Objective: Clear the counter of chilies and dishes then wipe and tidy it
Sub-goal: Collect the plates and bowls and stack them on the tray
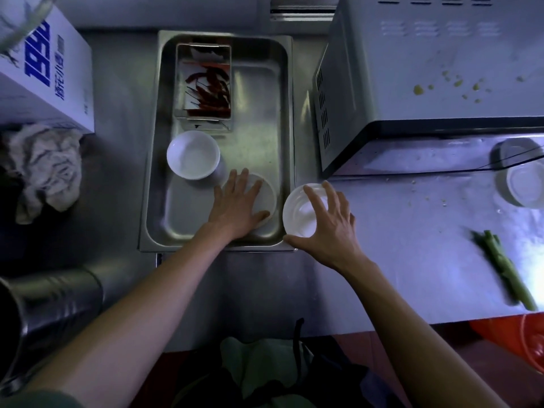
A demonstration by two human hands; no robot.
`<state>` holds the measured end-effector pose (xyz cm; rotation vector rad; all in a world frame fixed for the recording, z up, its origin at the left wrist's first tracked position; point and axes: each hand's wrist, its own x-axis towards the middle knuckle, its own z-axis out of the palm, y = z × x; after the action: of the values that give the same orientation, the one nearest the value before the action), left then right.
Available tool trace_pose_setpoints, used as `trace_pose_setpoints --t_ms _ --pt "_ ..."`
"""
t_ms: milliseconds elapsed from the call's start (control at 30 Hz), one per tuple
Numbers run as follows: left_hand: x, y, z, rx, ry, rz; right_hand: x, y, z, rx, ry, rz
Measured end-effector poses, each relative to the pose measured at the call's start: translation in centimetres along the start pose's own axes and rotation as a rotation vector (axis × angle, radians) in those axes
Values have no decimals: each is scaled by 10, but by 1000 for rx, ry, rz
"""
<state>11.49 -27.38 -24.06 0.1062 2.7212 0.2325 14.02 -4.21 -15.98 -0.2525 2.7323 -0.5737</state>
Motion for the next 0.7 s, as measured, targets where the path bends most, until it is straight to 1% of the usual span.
trace_pose_setpoints --t_ms 167,333,433,533,700 --pt "-28 -19 -8 -51 -4 -31 13 -26 2 13 -1 -114" --pt "-60 -47 -22 -174 76 -78 37 -66 10 -6 -6 -246" --pt "-74 -65 -26 -172 82 -139 55 -84 24 -26 -33 -292" --pt "-84 -81 -26 -191 92 -173 72 -95 43 -68 -73 -296" --pt "-97 -96 -25 -271 140 -197 89 -95 74 -156 -194 -210"
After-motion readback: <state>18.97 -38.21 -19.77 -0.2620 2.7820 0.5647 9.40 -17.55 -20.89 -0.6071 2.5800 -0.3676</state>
